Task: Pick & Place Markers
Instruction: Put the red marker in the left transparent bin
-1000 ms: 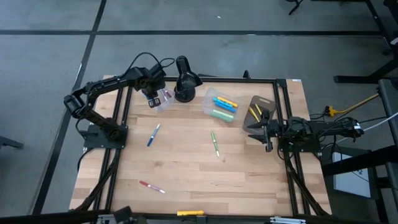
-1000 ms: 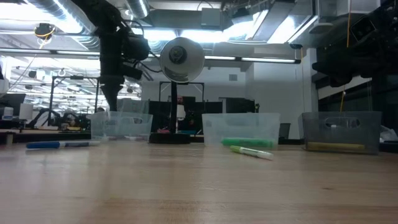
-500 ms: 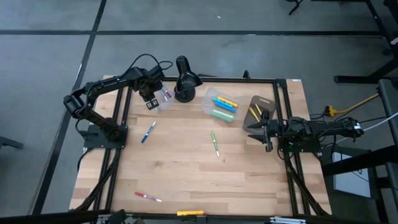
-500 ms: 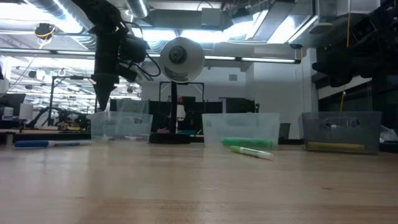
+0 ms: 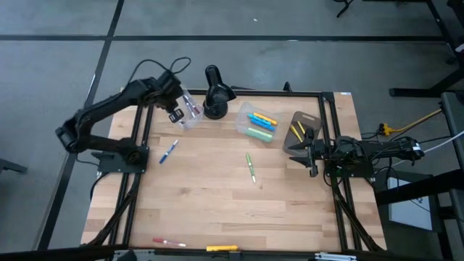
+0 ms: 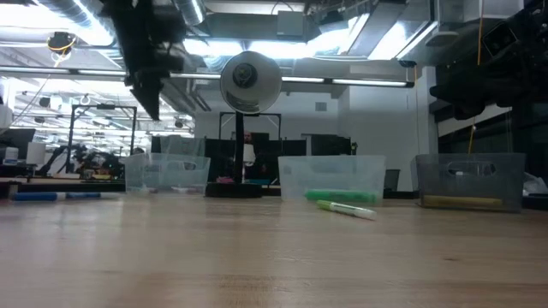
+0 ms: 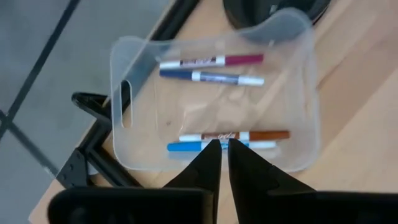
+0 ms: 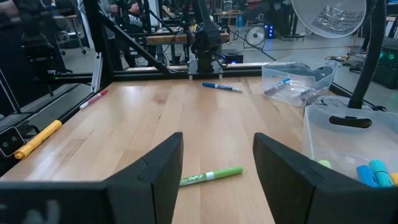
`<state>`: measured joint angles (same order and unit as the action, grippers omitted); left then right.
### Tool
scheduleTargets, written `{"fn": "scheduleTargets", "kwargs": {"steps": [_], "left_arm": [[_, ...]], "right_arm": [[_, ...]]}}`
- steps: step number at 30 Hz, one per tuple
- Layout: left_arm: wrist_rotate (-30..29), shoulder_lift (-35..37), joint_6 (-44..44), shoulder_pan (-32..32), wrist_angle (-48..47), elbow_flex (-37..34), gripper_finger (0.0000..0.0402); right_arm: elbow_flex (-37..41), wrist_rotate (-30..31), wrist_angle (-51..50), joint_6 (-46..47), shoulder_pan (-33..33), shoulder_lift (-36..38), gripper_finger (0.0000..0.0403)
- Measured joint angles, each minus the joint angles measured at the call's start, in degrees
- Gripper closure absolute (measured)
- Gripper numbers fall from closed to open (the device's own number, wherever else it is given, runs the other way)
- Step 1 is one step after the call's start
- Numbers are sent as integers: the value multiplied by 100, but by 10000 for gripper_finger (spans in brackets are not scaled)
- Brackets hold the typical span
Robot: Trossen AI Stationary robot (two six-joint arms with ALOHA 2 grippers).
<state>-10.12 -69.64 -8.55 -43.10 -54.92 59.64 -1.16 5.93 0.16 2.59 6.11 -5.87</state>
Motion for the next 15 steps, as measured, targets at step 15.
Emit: {"fn": "scheduleTargets", "kwargs": {"steps": [15], "left_arm": [[910, 1513, 588, 1155, 352, 2, 381]], "right_arm": [[0, -2, 0, -1, 0, 0, 209]]}}
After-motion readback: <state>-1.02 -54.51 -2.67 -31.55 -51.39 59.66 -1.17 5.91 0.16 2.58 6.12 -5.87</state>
